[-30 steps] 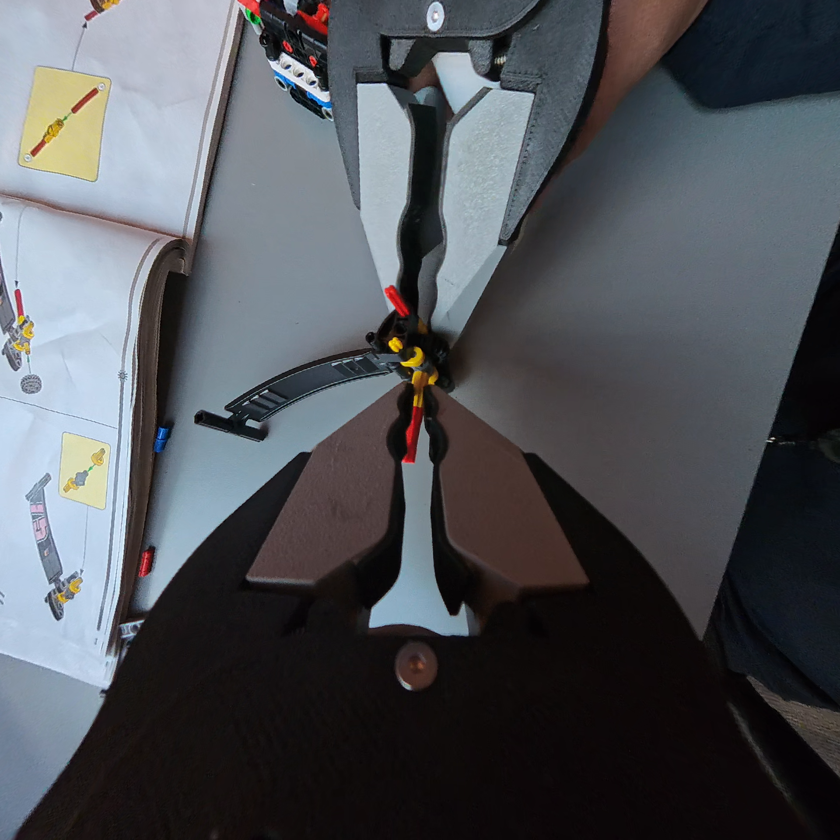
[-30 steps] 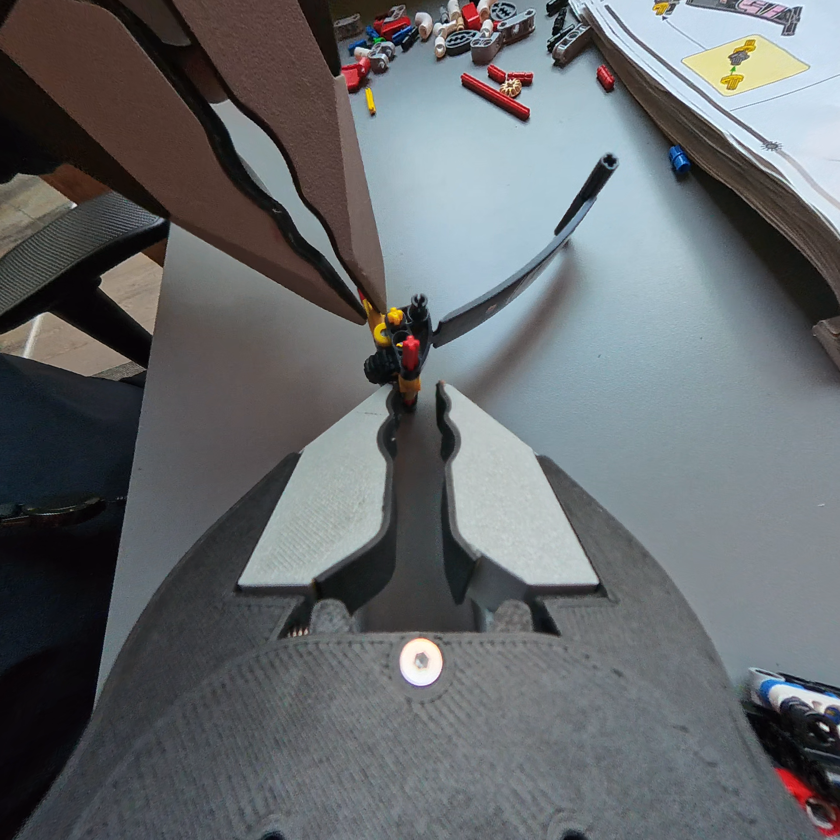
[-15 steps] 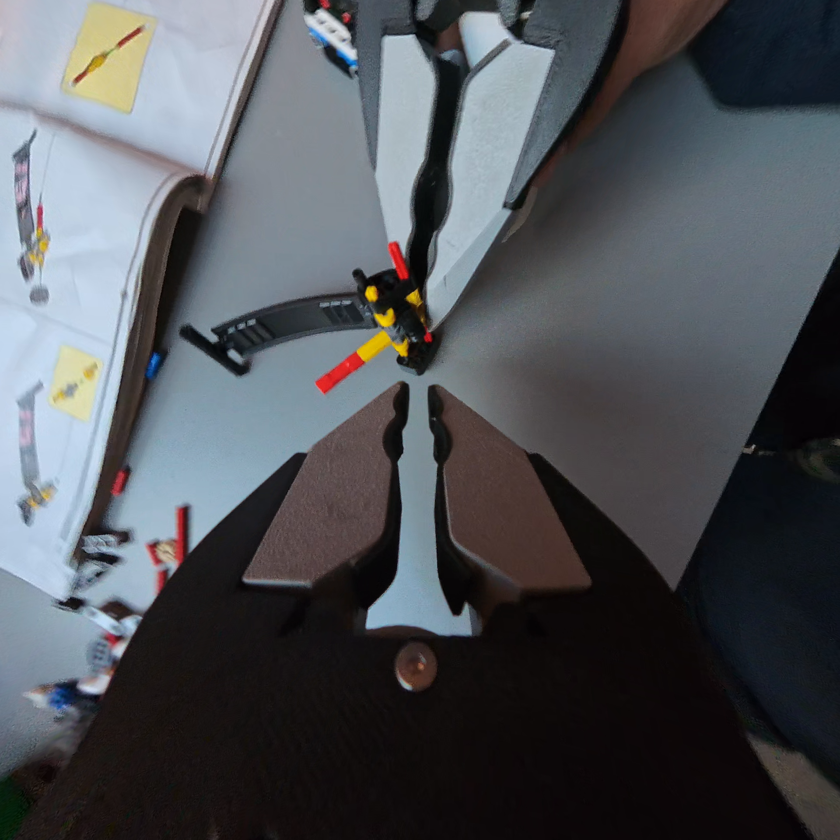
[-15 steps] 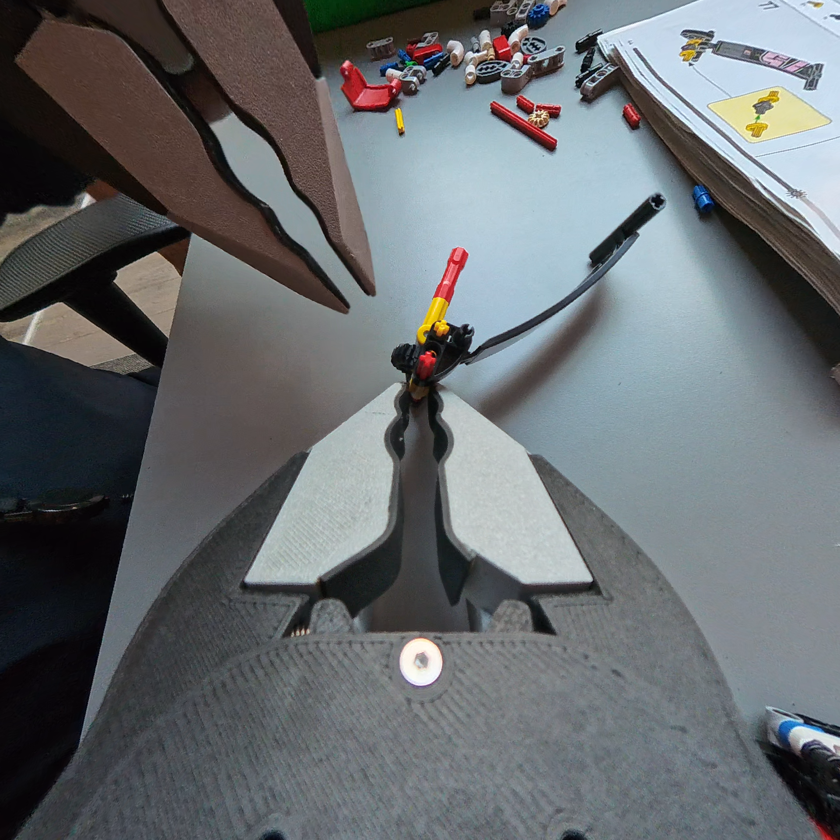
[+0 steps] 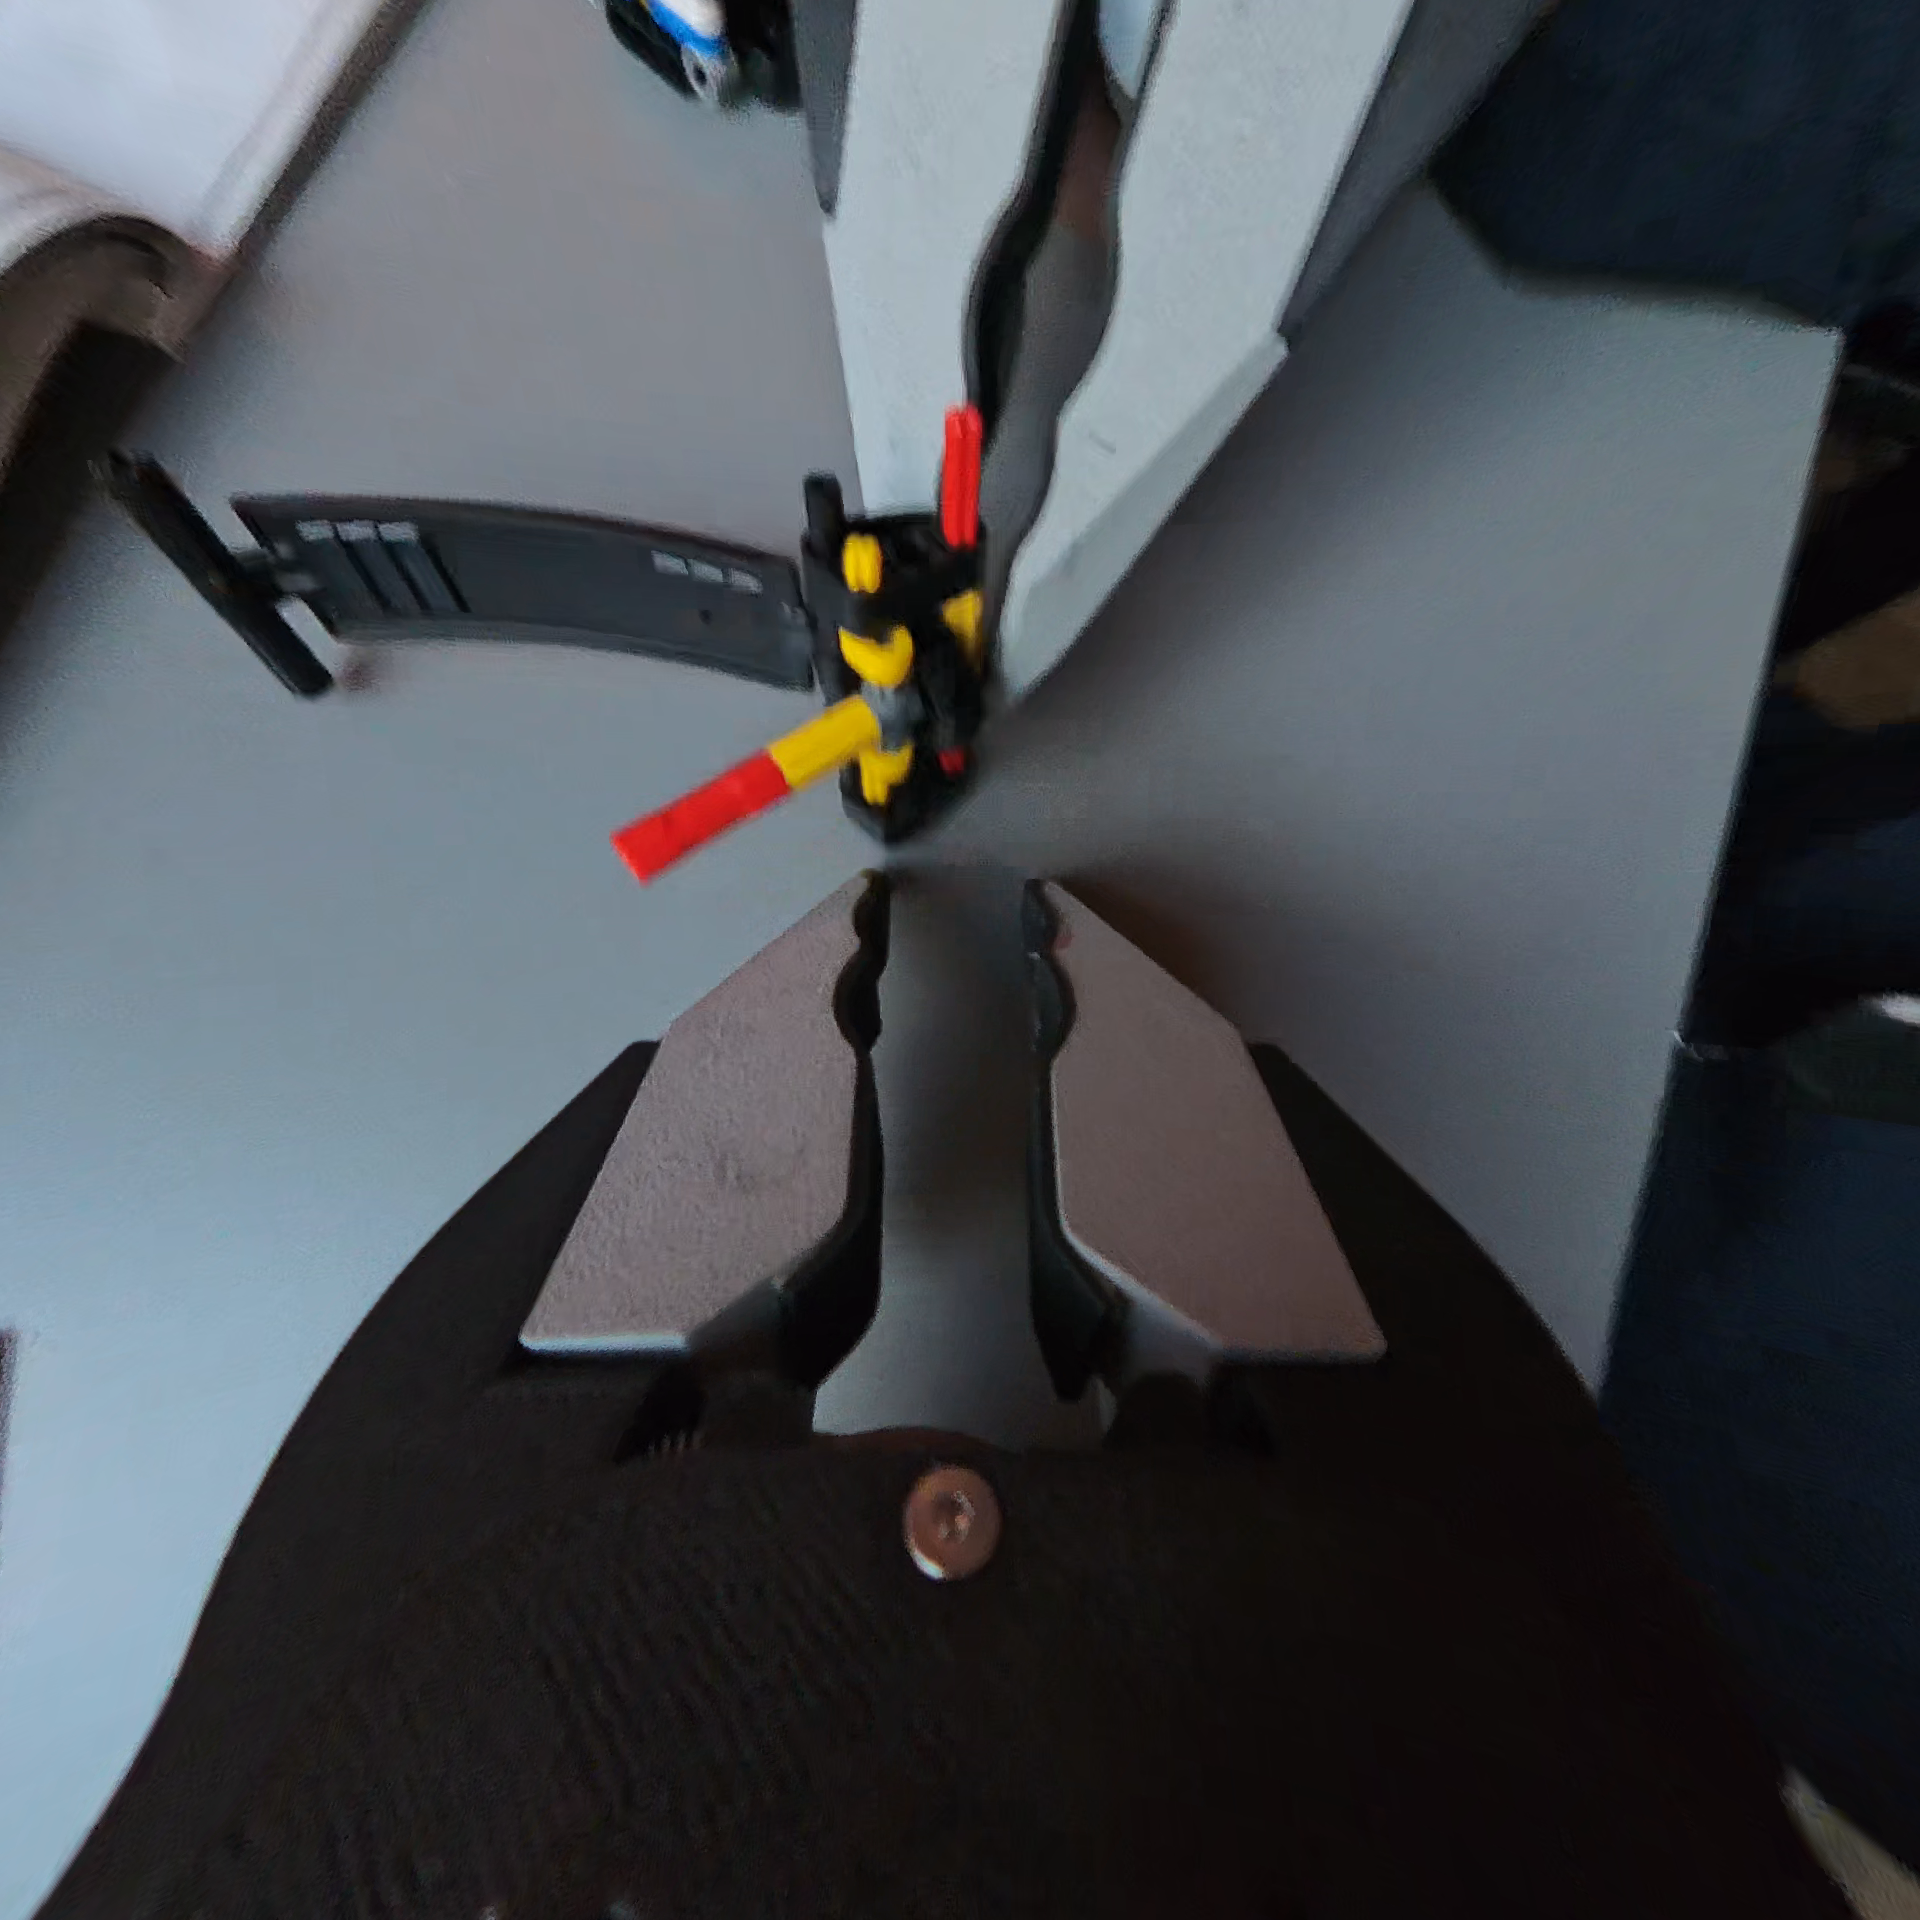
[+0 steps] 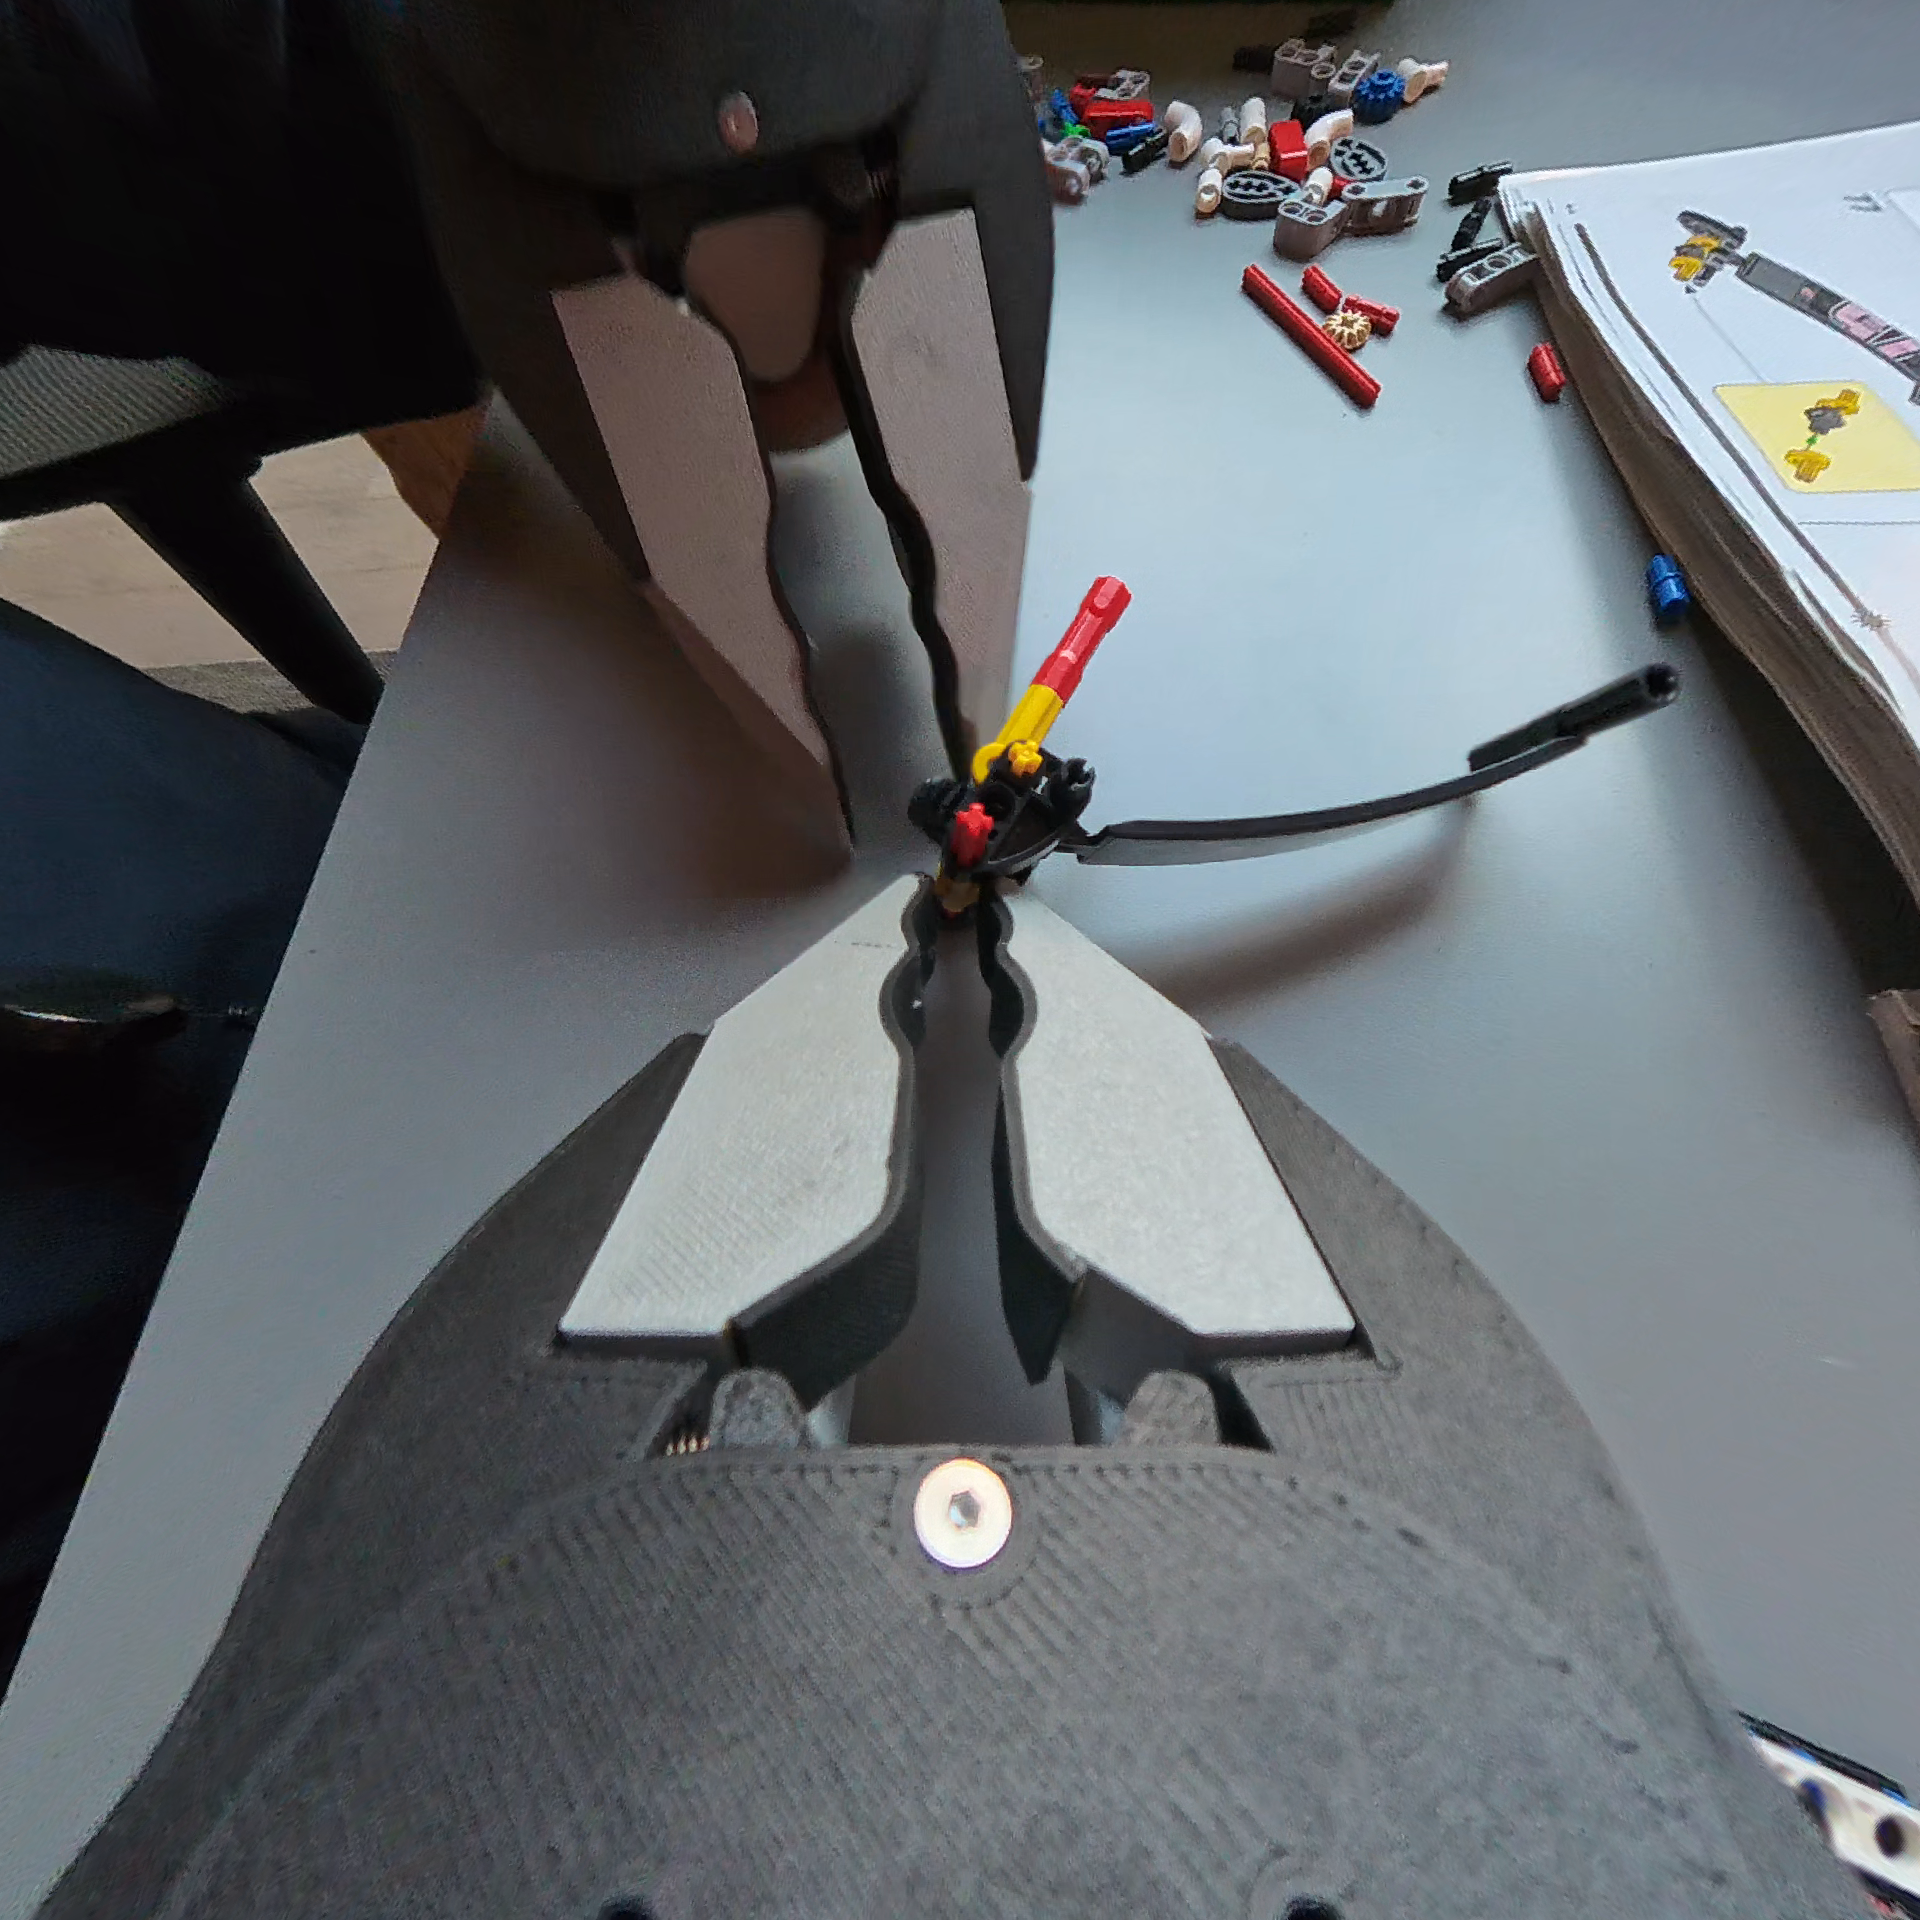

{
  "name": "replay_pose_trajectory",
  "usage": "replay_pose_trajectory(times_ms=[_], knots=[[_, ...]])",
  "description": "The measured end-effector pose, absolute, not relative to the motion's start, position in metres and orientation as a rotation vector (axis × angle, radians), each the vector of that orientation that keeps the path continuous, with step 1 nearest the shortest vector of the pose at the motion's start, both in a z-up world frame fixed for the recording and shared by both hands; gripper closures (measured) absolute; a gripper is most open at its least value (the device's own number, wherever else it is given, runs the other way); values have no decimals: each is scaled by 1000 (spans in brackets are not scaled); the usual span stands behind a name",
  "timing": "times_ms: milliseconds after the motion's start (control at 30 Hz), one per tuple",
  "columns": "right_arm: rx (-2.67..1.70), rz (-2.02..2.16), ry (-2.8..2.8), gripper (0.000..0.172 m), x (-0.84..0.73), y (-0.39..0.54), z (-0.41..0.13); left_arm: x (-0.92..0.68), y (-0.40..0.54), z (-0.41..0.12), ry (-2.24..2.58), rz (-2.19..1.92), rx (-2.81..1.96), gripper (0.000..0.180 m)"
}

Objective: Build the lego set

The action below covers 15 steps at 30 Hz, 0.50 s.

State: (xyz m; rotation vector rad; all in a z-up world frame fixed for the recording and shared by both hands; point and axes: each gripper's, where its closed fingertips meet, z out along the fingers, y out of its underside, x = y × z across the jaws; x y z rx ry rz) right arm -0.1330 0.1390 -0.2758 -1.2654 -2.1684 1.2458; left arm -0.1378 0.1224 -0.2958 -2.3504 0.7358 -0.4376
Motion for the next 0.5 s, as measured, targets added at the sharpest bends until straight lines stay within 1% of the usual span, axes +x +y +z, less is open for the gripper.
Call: replay_pose_trajectory(times_ms=[67, 167, 267, 333, 400, 500], knots=[[-1236, 1234, -2180, 167, -132, 139, -276, -152, 111, -292, 784, -384, -2379, 155], [-1148, 1192, -2207, 167, -132, 139, -276, -168, 119, -269, 806, -220, -2285, 150], [-1062, 1142, -2219, 167, -134, 140, -276, -164, 133, -251, 851, -155, -2227, 138], [-1032, 1130, -2223, 167, -134, 139, -276, -155, 139, -251, 925, -163, -2209, 135], [-1015, 1128, -2227, 167, -134, 138, -276, -151, 141, -261, 998, -167, -2235, 141], [-1001, 1128, -2228, 166, -134, 136, -276, -148, 138, -276, 1089, -179, -2269, 168]])
